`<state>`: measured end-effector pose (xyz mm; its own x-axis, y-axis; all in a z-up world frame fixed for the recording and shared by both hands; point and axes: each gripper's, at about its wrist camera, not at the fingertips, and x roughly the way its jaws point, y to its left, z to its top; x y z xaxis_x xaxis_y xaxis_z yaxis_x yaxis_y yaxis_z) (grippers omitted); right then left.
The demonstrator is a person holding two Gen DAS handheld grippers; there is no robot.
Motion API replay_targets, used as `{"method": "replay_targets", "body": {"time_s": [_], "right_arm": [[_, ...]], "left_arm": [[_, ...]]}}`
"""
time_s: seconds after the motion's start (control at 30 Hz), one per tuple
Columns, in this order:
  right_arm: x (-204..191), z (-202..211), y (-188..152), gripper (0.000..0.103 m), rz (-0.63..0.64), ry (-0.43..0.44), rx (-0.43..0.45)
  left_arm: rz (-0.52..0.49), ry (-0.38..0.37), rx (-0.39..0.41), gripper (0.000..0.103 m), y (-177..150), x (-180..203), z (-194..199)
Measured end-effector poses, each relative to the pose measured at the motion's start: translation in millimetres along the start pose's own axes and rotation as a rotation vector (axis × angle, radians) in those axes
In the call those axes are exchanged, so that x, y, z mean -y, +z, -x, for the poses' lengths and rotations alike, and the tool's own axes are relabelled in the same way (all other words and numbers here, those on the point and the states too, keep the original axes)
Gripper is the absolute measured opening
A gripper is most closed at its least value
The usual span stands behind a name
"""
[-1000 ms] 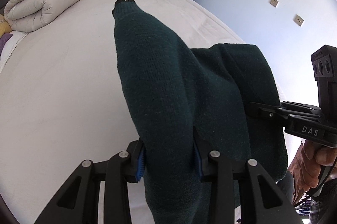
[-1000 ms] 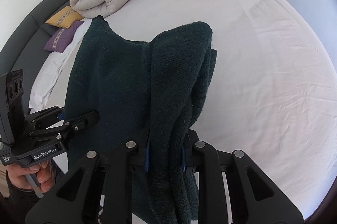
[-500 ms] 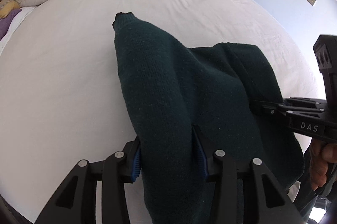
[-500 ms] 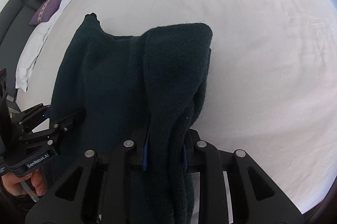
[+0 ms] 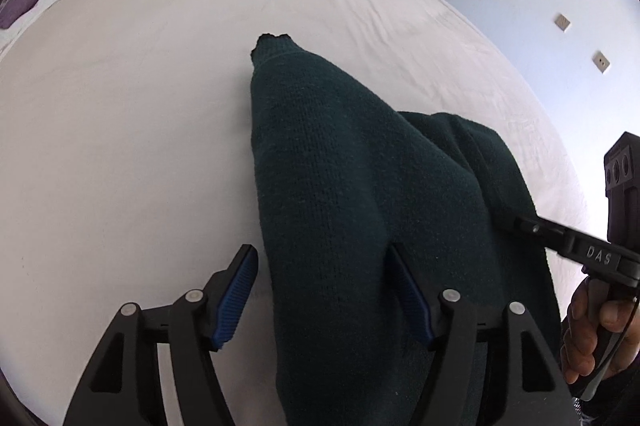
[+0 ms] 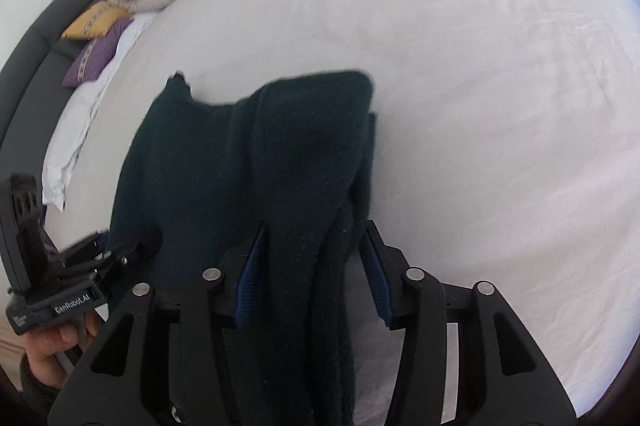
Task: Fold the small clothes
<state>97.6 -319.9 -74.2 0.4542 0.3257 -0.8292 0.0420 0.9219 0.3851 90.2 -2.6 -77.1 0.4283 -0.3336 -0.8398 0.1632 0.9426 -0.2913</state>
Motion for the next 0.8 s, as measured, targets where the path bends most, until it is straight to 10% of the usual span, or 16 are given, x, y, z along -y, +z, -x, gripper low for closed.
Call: {"method": "replay_targets", "body": {"time_s": [0.17, 0.4, 0.6, 0.8], "right_arm": [[18, 48, 11, 0.047, -0.127, -0.016, 0.148], [-28, 75, -8, 0.048, -0.026, 0.339, 0.108], [-14, 2, -2, 0.046, -0.142, 0.337, -0.054], [15, -54, 23, 0.043, -0.245, 0.454, -0.012]], "left_arm": [[0.071, 0.008, 0.119, 0.069, -18, -8, 40], [-0.018, -0.038, 0.176, 0.07, -1, 28, 53], [0.0, 0.031, 0.092, 0.07, 18, 12, 2], [0.088, -0.024, 0.061, 0.085, 5, -11, -9]]}}
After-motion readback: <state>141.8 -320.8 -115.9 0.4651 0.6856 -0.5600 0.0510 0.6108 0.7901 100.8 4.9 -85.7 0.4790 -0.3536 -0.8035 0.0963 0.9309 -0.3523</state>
